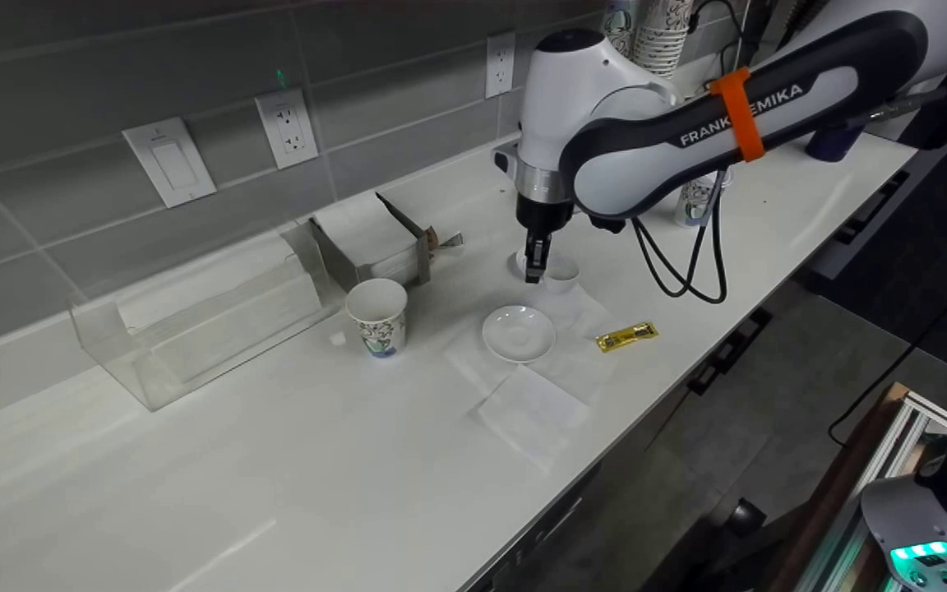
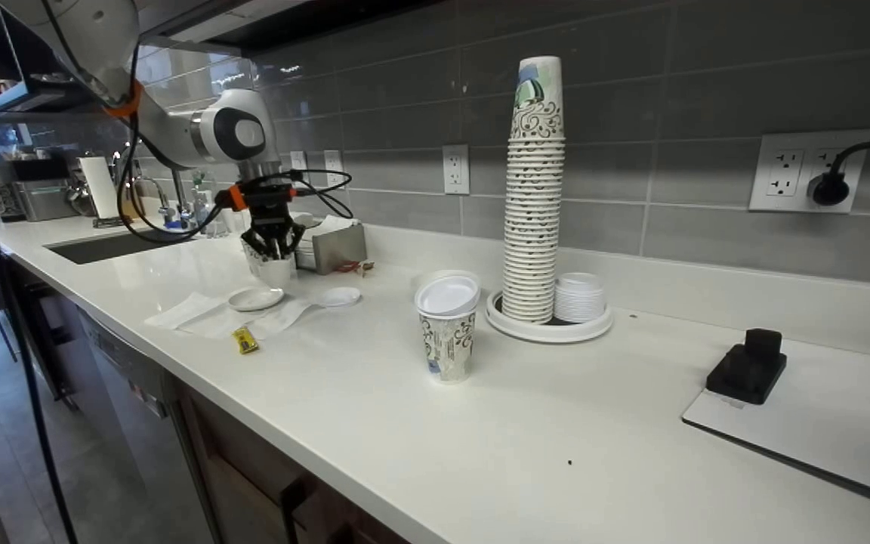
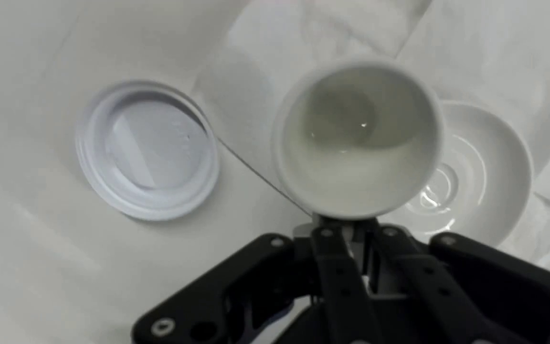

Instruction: Remove the mug from the side plate

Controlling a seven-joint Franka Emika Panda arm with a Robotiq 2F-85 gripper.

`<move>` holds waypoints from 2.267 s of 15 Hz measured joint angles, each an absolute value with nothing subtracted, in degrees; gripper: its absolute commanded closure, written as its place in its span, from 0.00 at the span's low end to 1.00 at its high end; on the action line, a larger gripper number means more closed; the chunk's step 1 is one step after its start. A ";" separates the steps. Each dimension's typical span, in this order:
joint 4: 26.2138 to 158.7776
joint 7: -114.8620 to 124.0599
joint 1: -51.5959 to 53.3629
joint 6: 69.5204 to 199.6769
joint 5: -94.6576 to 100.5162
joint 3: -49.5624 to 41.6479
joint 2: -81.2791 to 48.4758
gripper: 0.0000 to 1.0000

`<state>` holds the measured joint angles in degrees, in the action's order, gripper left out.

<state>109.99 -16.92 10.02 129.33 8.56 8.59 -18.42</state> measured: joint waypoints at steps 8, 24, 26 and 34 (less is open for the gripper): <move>122.79 -4.30 6.72 132.67 7.85 5.72 -12.17 0.97; 135.07 5.55 4.75 141.14 8.76 1.99 -4.77 0.97; 134.31 5.24 4.50 141.06 9.25 1.54 -5.09 0.97; 130.55 -0.17 1.60 141.05 9.65 -0.26 -7.34 0.97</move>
